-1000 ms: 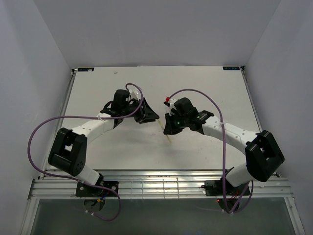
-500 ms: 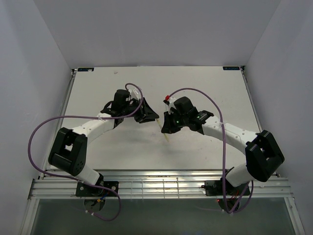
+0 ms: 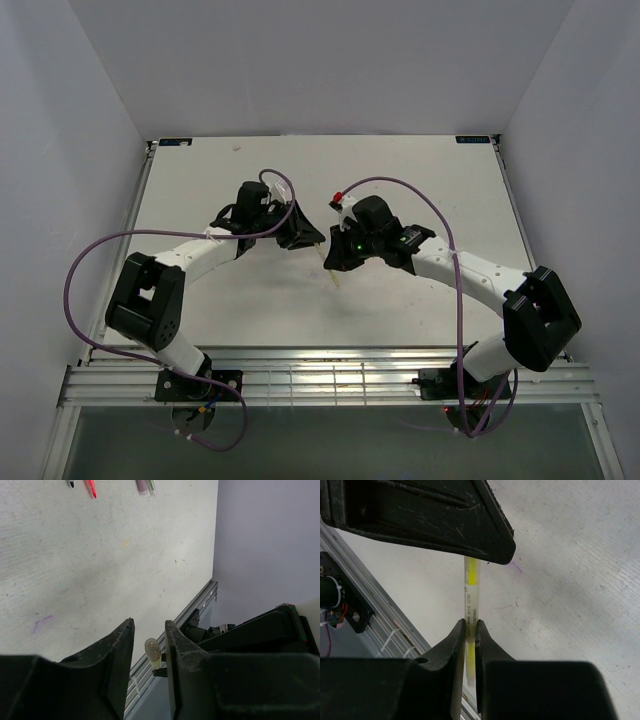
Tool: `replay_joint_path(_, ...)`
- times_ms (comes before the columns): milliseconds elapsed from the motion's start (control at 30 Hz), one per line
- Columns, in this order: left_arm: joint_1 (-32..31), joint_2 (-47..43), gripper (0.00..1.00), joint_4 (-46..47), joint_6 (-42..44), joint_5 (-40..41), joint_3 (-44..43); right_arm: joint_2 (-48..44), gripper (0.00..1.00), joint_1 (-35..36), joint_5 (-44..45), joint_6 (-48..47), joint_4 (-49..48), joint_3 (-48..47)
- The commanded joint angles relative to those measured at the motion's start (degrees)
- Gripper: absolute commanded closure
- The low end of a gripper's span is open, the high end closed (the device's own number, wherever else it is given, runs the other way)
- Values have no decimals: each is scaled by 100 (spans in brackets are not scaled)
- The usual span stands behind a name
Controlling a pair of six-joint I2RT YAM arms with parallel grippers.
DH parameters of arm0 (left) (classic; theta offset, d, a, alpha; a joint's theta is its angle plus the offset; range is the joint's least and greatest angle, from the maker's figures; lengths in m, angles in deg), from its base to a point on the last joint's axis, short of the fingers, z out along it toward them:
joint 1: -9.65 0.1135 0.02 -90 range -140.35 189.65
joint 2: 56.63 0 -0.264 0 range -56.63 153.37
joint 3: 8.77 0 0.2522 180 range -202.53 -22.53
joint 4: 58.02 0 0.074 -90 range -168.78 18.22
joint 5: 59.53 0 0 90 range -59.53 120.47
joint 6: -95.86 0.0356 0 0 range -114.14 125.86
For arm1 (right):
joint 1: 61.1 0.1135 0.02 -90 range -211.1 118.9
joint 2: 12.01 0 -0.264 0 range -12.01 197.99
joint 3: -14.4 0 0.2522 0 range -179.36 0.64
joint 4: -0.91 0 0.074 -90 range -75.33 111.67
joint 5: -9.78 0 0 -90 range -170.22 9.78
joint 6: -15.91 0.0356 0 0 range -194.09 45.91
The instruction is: Open the pen caps
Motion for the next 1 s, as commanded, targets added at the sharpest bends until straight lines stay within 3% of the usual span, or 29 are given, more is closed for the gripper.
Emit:
replay_joint_path(0,-27,-56,62,36,100,5,-228,-9,92,35,-66,20,-223,-223)
replay_joint_path(167,-27,-100,88,-96,258,102,-210,69,92,35,-4,3,-232,-179)
replay_joint_path(300,-27,-100,100,-184,329,102,-219,157,80,35,-30,2,-276,-232)
replay_joint_path(333,-27,-100,100,-184,329,102,-219,184,72,35,-39,2,-293,-258)
replay_joint_path(400,-27,-109,100,-202,346,84,-236,289,68,35,-83,2,-293,-337)
replay_joint_path(567,-27,-161,100,-281,373,111,-271,587,68,35,-180,-33,-285,-601)
replay_joint_path(667,-27,-179,100,-325,373,128,-307,693,71,35,-224,-15,-337,-627)
replay_joint_path(833,-27,-109,100,-413,364,181,-403,843,91,35,-285,-24,-408,-654)
replay_joint_path(967,-19,32,100,-657,215,330,-649,896,92,123,-137,-137,-311,-645)
